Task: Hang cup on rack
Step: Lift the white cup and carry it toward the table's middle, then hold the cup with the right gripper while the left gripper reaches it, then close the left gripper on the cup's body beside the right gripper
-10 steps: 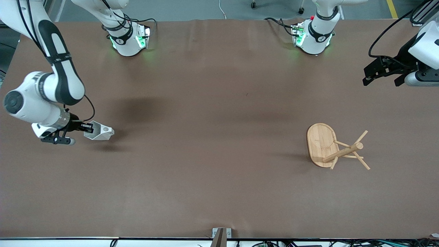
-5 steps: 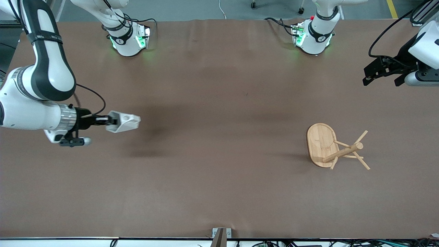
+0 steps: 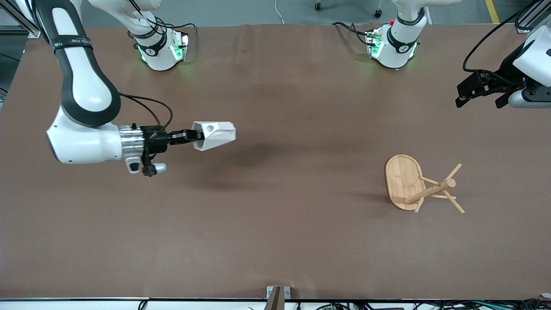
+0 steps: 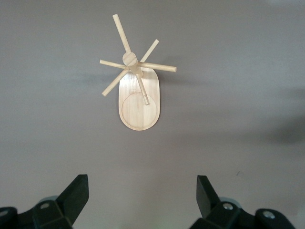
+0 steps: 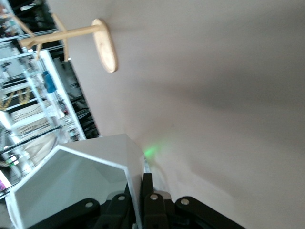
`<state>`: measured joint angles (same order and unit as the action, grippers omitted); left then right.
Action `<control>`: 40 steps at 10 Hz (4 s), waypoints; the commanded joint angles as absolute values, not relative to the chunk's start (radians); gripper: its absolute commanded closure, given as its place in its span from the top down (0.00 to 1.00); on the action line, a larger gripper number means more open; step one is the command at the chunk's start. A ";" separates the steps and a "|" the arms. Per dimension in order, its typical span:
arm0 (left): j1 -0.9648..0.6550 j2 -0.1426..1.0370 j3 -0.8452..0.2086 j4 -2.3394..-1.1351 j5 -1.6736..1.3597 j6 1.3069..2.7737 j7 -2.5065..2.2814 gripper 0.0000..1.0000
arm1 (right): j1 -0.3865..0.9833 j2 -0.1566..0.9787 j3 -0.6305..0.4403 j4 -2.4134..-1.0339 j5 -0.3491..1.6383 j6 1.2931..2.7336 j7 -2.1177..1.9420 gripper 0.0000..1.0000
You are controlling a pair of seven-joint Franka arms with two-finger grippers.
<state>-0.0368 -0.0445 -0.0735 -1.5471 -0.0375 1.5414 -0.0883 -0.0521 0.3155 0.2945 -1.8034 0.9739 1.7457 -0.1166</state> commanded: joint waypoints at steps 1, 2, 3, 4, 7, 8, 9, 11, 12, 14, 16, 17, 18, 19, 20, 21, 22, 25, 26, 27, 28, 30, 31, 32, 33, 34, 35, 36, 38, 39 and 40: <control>-0.041 -0.035 -0.080 -1.554 -0.024 1.542 -0.031 1.00 | -0.064 0.321 0.357 -1.802 1.098 1.733 -0.140 0.01; -0.054 -0.029 -0.087 -1.554 -0.026 1.542 -0.006 1.00 | -0.061 0.342 0.376 -1.802 1.142 1.735 -0.140 0.01; -0.063 -0.028 -0.113 -1.552 -0.025 1.542 0.065 1.00 | -0.061 0.350 0.383 -1.802 1.176 1.735 -0.135 0.01; -0.064 -0.028 -0.136 -1.546 -0.026 1.542 0.189 1.00 | -0.054 0.354 0.402 -1.801 1.201 1.744 -0.126 0.01; -0.078 -0.029 -0.237 -1.540 -0.057 1.485 0.372 1.00 | -0.021 0.382 0.445 -1.802 1.215 1.845 -0.089 0.01; -0.101 -0.028 -0.292 -1.534 -0.057 1.483 0.374 1.00 | -0.020 0.383 0.460 -1.804 1.227 1.850 -0.089 0.01; -0.119 -0.026 -0.349 -1.534 -0.073 1.483 0.389 1.00 | -0.020 0.383 0.465 -1.818 1.268 1.850 -0.087 0.01; -0.127 -0.020 -0.411 -1.534 -0.196 1.482 0.399 1.00 | -0.023 0.383 0.466 -1.822 1.302 1.847 -0.083 0.01; -0.130 -0.003 -0.451 -1.531 -0.222 1.482 0.399 1.00 | -0.023 0.383 0.475 -1.821 1.313 1.847 -0.068 0.01; -0.143 0.053 -0.555 -1.476 -0.236 1.506 0.377 1.00 | -0.025 0.383 0.477 -1.822 1.315 1.847 -0.069 0.01; -0.143 0.104 -0.589 -1.476 -0.238 1.578 0.377 1.00 | -0.025 0.383 0.477 -1.822 1.315 1.842 -0.067 0.01; -0.150 0.153 -0.595 -1.471 -0.241 1.597 0.379 1.00 | -0.026 0.383 0.477 -1.825 1.315 1.841 -0.067 0.01; -0.150 0.188 -0.595 -1.453 -0.242 1.617 0.385 1.00 | -0.025 0.383 0.477 -1.827 1.313 1.842 -0.069 0.01; -0.146 0.228 -0.595 -1.431 -0.242 1.624 0.390 1.00 | -0.023 0.383 0.477 -1.828 1.313 1.844 -0.069 0.01; -0.143 0.259 -0.594 -1.413 -0.242 1.653 0.396 1.00 | -0.023 0.383 0.477 -1.829 1.313 1.838 -0.069 0.01; -0.143 0.285 -0.594 -1.413 -0.242 1.696 0.397 1.00 | -0.023 0.382 0.479 -1.841 1.312 1.838 -0.069 0.01; -0.147 0.313 -0.594 -1.413 -0.239 1.744 0.399 1.00 | -0.021 0.380 0.480 -1.844 1.312 1.838 -0.069 0.01; -0.156 0.362 -0.595 -1.414 -0.235 1.833 0.408 1.00 | -0.026 0.379 0.514 -1.844 1.315 1.841 -0.054 0.01; -0.158 0.373 -0.597 -1.414 -0.235 1.836 0.419 1.00 | -0.025 0.377 0.515 -1.844 1.315 1.841 -0.049 0.01; -0.172 0.383 -0.598 -1.414 -0.241 1.838 0.420 1.00 | -0.023 0.374 0.521 -1.844 1.316 1.844 -0.049 0.01; -0.173 0.387 -0.600 -1.414 -0.244 1.839 0.425 1.00 | -0.031 0.374 0.543 -1.844 1.319 1.845 -0.048 0.01; -0.166 0.382 -0.620 -1.419 -0.252 1.829 0.463 1.00 | -0.028 0.374 0.548 -1.844 1.327 1.850 -0.048 0.01; -0.155 0.379 -0.635 -1.420 -0.265 1.810 0.469 1.00 | -0.028 0.373 0.549 -1.844 1.336 1.850 -0.048 0.01; -0.155 0.377 -0.635 -1.420 -0.267 1.774 0.479 1.00 | -0.028 0.373 0.551 -1.842 1.339 1.850 -0.048 0.01; -0.155 0.376 -0.640 -1.422 -0.267 1.741 0.480 1.00 | -0.028 0.371 0.551 -1.842 1.339 1.850 -0.046 0.01; -0.155 0.373 -0.644 -1.422 -0.268 1.694 0.482 1.00 | -0.028 0.371 0.551 -1.842 1.339 1.850 -0.046 0.01; -0.155 0.364 -0.643 -1.422 -0.268 1.663 0.480 1.00 | -0.026 0.371 0.551 -1.842 1.341 1.850 -0.046 0.01; -0.153 0.359 -0.641 -1.427 -0.268 1.663 0.479 1.00 | -0.026 0.370 0.552 -1.842 1.341 1.850 -0.045 0.01; -0.153 0.359 -0.640 -1.434 -0.268 1.724 0.463 1.00 | -0.026 0.370 0.552 -1.841 1.341 1.850 -0.032 0.01; -0.155 0.359 -0.640 -1.454 -0.267 1.756 0.460 1.00 | -0.026 0.370 0.552 -1.841 1.341 1.850 -0.032 0.01; -0.156 0.351 -0.641 -1.479 -0.267 1.784 0.460 1.00 | -0.025 0.370 0.554 -1.841 1.341 1.851 -0.032 0.01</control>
